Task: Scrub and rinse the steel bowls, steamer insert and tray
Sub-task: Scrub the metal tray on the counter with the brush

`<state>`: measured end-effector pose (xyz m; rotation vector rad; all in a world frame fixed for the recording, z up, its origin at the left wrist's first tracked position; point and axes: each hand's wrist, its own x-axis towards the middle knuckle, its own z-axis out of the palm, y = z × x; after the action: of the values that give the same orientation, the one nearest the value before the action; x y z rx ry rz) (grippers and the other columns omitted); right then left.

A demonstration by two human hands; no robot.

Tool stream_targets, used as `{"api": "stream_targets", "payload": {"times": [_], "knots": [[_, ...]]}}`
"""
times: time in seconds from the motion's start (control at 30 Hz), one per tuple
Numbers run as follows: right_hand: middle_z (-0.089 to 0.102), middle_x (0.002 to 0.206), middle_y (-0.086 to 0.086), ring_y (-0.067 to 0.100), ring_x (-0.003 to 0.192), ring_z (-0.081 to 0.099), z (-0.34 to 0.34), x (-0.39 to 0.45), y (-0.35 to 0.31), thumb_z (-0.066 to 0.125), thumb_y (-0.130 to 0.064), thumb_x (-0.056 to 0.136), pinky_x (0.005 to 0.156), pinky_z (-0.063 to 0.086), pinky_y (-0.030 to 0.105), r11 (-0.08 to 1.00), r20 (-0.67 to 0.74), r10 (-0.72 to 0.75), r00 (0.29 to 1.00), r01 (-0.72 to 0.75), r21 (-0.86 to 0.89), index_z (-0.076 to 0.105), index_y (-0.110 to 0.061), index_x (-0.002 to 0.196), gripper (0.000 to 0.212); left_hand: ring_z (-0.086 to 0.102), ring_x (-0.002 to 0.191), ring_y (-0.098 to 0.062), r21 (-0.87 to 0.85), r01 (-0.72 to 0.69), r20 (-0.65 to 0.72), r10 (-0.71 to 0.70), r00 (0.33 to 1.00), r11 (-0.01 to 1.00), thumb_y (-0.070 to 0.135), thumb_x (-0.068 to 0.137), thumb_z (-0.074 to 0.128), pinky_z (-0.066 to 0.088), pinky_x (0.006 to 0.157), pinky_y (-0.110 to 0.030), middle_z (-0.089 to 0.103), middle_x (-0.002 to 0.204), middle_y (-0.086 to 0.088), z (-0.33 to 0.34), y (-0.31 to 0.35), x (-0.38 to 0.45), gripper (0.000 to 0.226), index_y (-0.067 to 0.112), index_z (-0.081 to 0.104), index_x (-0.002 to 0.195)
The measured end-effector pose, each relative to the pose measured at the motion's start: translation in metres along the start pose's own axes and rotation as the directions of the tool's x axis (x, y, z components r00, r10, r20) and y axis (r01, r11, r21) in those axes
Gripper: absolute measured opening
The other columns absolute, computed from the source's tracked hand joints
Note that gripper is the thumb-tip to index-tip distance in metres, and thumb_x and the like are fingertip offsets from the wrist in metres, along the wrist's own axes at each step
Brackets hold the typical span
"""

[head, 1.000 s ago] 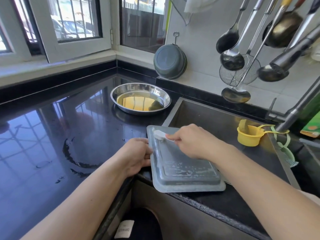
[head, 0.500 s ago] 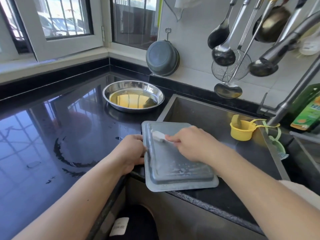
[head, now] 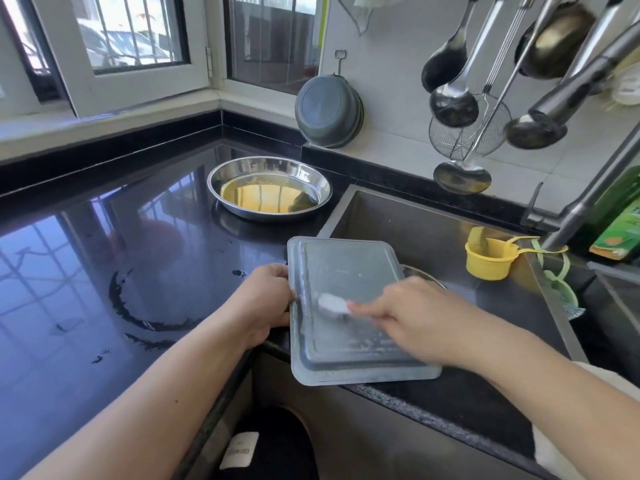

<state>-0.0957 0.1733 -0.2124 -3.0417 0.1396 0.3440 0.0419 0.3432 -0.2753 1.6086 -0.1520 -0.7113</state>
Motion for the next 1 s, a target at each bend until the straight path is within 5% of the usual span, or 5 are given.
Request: {"api": "stream_targets", "payload": {"times": [0.13,0.3,0.73,0.9,1.0], "knots": [[0.063,0.116,0.001,0.017,0.077,0.06,-0.008,0.043,0.013,0.036,-0.027,0.108,0.073,0.057,0.041,0.992,-0.085,0.127,0.988,-0.127,0.007,0.044,-0.055,0.143,0.045,0.074,0.075,-0.027,-0.008,0.026,0.007,-0.026,1.0,1.0,-0.02,0.09,0.036,0.064,0.072,-0.041,0.076,0.087,-0.02,-0.004,0.0,-0.001,0.042,-0.002,0.069,0.108],[0.058,0.071,-0.006,0.017,0.066,0.055,0.001,0.007,0.008,0.045,-0.037,0.106,0.066,0.05,0.04,0.991,0.025,-0.055,0.998,0.052,0.12,0.049,-0.062,0.135,0.038,0.071,0.079,-0.032,0.008,0.0,-0.027,0.0,1.0,1.0,-0.019,0.088,0.035,0.061,0.088,-0.056,0.075,0.084,-0.019,-0.002,-0.003,0.002,0.042,0.001,0.07,0.099],[0.052,0.077,-0.013,0.018,0.076,0.058,0.013,-0.003,0.018,0.043,-0.033,0.107,0.067,0.049,0.036,0.993,-0.02,-0.031,0.999,0.033,0.115,0.045,-0.061,0.138,0.042,0.073,0.087,-0.037,0.109,-0.04,-0.027,0.043,0.999,0.993,-0.017,0.088,0.036,0.059,0.092,-0.058,0.078,0.089,-0.02,0.003,-0.005,0.001,0.046,0.004,0.077,0.094],[0.064,0.12,0.0,0.017,0.074,0.057,0.0,0.014,0.043,0.038,-0.035,0.107,0.054,0.039,0.03,0.962,-0.128,0.273,0.954,-0.266,0.07,0.045,-0.061,0.138,0.041,0.073,0.079,-0.03,0.115,-0.033,-0.02,0.035,0.999,0.993,-0.017,0.092,0.037,0.062,0.089,-0.053,0.078,0.088,-0.019,0.003,-0.003,-0.002,0.044,0.003,0.076,0.095],[0.063,0.089,-0.009,0.015,0.065,0.057,0.005,0.002,0.0,0.041,-0.03,0.106,0.056,0.042,0.03,0.981,-0.048,0.065,0.997,-0.055,0.185,0.046,-0.06,0.137,0.043,0.072,0.076,-0.029,0.102,-0.037,-0.026,0.04,0.999,0.994,-0.018,0.091,0.037,0.061,0.088,-0.054,0.078,0.087,-0.02,0.004,-0.003,-0.003,0.045,0.002,0.077,0.093]]}}
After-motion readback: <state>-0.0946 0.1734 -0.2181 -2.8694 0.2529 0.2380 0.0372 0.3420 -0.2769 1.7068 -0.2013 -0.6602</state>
